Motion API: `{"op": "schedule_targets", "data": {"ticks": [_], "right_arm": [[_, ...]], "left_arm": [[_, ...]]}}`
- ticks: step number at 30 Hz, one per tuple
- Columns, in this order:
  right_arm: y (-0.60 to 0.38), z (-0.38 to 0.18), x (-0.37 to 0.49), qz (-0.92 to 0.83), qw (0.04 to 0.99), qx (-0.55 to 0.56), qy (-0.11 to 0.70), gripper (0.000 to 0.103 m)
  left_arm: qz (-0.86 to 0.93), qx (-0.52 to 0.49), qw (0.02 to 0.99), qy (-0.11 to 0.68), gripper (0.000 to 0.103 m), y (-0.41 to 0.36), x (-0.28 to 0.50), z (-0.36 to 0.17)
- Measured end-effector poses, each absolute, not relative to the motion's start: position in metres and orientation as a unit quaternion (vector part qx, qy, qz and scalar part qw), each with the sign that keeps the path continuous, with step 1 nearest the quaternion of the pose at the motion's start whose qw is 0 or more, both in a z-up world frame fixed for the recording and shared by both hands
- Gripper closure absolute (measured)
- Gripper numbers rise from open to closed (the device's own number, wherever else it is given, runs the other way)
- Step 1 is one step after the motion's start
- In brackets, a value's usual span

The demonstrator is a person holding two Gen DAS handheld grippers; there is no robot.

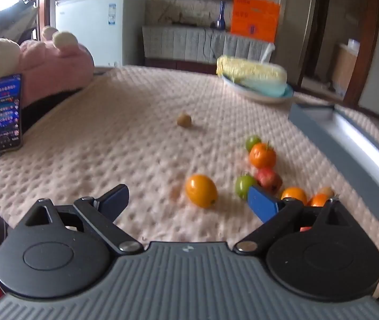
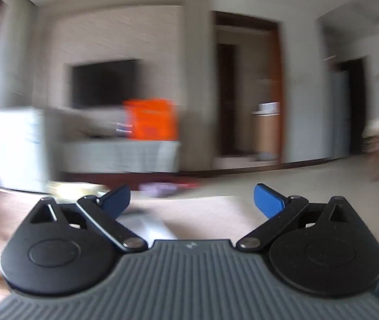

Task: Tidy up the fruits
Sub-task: 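Grasp the yellow-orange fruit with the left tool while the right tool grasps a red apple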

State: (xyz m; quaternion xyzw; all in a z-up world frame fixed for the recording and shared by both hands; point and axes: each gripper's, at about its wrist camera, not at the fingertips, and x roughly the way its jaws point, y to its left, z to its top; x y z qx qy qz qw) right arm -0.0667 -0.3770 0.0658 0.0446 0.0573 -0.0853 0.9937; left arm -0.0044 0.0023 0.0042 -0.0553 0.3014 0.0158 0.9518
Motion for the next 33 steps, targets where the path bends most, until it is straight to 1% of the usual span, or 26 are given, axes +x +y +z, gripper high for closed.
{"op": "schedule_targets", "data": {"ticks": [2, 4, 5, 6, 8, 9, 11, 12, 15, 17, 20, 26, 30, 33], "right_arm": [[-0.349, 0.063, -0.073, -0.015, 0.995, 0.060, 0.073, 0.002], [-0.320, 0.046, -0.071, 0.052, 0.990, 0.054, 0.123, 0.003], [-0.305, 0.035, -0.070, 0.076, 0.985, 0.036, 0.149, 0.007], [-0.292, 0.027, -0.070, 0.086, 0.982, 0.013, 0.170, 0.017], [-0.270, 0.017, -0.069, 0.121, 0.971, -0.023, 0.204, 0.032], [-0.262, 0.015, -0.070, 0.138, 0.967, -0.034, 0.210, 0.034], [-0.254, 0.005, -0.069, 0.139, 0.965, -0.049, 0.219, 0.034], [-0.250, 0.002, -0.066, 0.136, 0.962, -0.054, 0.229, 0.040], [-0.238, -0.014, -0.049, 0.141, 0.953, -0.054, 0.263, 0.050], [-0.229, -0.022, -0.044, 0.150, 0.949, -0.052, 0.274, 0.054], [-0.222, -0.032, -0.039, 0.160, 0.946, -0.047, 0.279, 0.054], [-0.201, -0.045, -0.024, 0.171, 0.936, -0.047, 0.304, 0.055], [-0.192, -0.049, -0.017, 0.163, 0.935, -0.048, 0.311, 0.056], [-0.192, -0.052, -0.011, 0.158, 0.934, -0.043, 0.317, 0.056]], "left_arm": [[0.013, -0.060, 0.955, 0.289, 0.005, 0.004, -0.011, 0.011], [0.003, -0.051, 0.959, 0.280, 0.005, -0.003, -0.011, 0.013], [-0.005, -0.033, 0.959, 0.281, 0.005, -0.006, -0.009, 0.016], [-0.017, -0.013, 0.959, 0.284, 0.005, -0.014, -0.012, 0.020], [-0.030, 0.009, 0.946, 0.324, 0.005, -0.021, 0.003, 0.017], [-0.021, 0.011, 0.938, 0.346, 0.005, -0.024, 0.011, 0.011], [-0.014, 0.005, 0.935, 0.353, 0.005, -0.018, 0.012, 0.003], [-0.008, 0.016, 0.931, 0.365, 0.005, -0.020, 0.017, -0.002], [-0.032, 0.055, 0.936, 0.348, 0.005, -0.025, 0.024, -0.010], [-0.040, 0.062, 0.938, 0.339, 0.005, -0.024, 0.027, -0.011], [-0.042, 0.051, 0.942, 0.330, 0.005, -0.016, 0.029, -0.008], [-0.044, 0.029, 0.931, 0.362, 0.006, -0.003, 0.037, -0.018], [-0.053, 0.027, 0.931, 0.359, 0.006, -0.001, 0.041, -0.022], [-0.053, 0.026, 0.929, 0.365, 0.008, 0.000, 0.046, -0.027]]}}
